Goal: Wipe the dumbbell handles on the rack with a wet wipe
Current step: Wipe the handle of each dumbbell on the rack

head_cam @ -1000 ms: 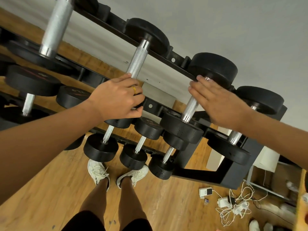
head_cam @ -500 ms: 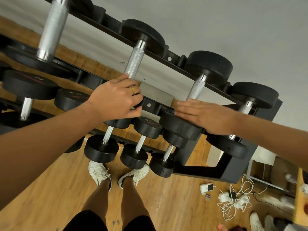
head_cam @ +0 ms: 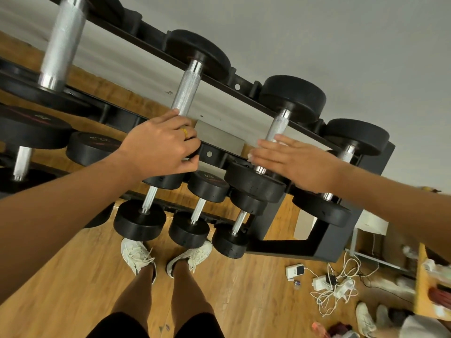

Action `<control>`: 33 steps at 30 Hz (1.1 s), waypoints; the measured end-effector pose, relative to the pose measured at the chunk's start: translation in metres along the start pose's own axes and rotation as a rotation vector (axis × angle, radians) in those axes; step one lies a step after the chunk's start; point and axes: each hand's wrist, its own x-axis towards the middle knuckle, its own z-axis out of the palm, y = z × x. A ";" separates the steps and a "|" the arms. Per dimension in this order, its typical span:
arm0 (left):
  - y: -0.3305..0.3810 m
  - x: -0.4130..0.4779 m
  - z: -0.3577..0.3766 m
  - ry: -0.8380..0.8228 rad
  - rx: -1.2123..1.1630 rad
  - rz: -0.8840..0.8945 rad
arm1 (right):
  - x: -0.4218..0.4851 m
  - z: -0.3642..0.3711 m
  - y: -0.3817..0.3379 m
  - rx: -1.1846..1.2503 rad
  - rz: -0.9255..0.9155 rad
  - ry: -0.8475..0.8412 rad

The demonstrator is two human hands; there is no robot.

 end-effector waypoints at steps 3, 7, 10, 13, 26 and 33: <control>0.000 0.001 0.000 0.005 0.012 -0.001 | 0.004 -0.015 0.026 -0.027 0.169 0.106; 0.001 0.000 -0.002 0.016 0.017 0.002 | 0.008 -0.006 0.012 0.035 0.128 0.153; 0.001 0.000 -0.002 0.018 0.009 -0.011 | 0.000 0.005 0.003 0.123 -0.099 0.118; 0.003 0.001 -0.005 -0.006 -0.001 -0.030 | 0.007 0.002 0.007 0.171 -0.102 0.211; 0.005 0.016 -0.031 -0.367 0.062 0.128 | 0.004 0.035 -0.090 0.999 1.036 1.192; -0.012 0.033 -0.024 -0.391 0.117 0.549 | 0.020 0.055 -0.159 1.638 1.443 1.361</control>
